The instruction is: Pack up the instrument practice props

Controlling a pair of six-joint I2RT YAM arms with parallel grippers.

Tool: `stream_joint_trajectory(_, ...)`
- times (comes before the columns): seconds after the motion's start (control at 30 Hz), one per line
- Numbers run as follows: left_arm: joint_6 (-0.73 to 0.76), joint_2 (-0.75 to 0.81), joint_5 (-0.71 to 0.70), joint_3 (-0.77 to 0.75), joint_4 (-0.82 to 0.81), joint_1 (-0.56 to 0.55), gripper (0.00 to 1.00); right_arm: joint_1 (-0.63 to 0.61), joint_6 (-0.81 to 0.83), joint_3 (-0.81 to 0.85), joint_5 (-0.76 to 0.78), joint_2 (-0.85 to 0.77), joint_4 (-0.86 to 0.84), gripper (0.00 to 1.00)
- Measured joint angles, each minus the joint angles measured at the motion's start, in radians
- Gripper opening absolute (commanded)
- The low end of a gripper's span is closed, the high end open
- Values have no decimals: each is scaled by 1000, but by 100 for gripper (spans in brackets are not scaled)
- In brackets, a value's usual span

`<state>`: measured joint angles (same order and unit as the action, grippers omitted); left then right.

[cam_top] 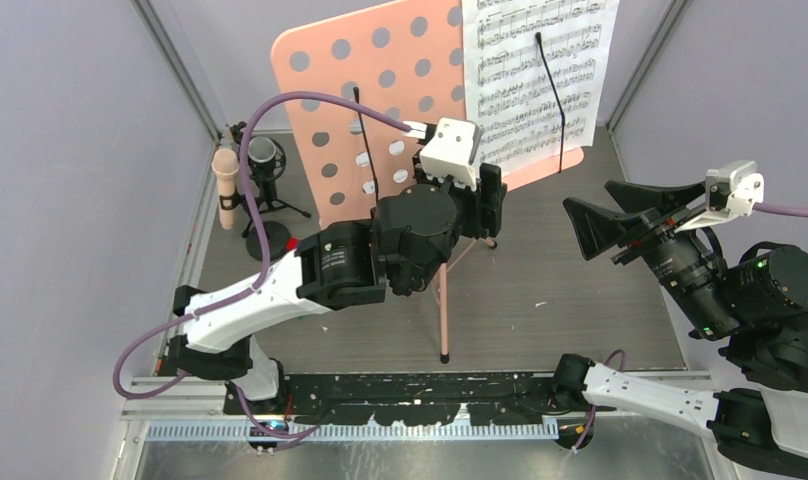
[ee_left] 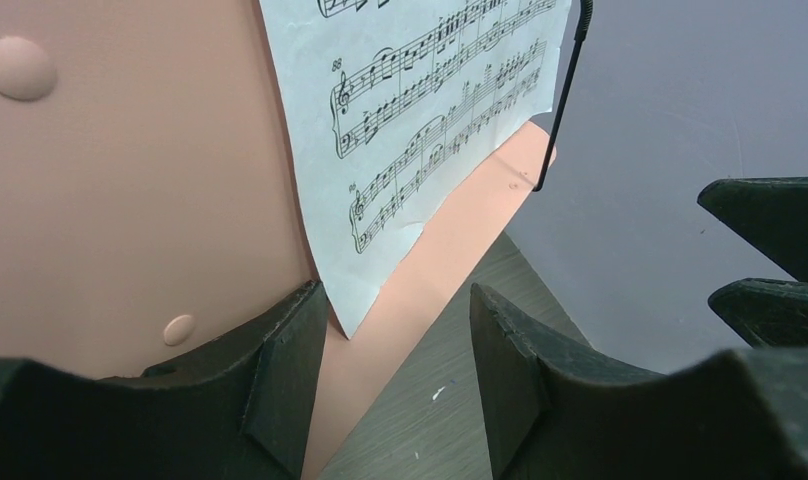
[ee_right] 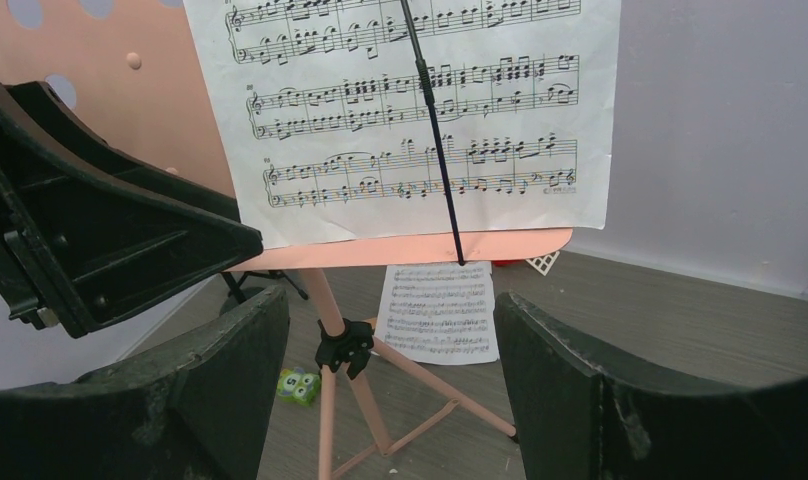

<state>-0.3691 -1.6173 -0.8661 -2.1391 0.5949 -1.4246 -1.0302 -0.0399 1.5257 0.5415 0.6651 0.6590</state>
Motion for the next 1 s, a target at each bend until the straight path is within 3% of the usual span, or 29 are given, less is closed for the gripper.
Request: stream_joint_trajectory(1.0, 33, 114, 33, 323, -438, 34, 53, 0, -12, -16, -4, -18, 0, 79)
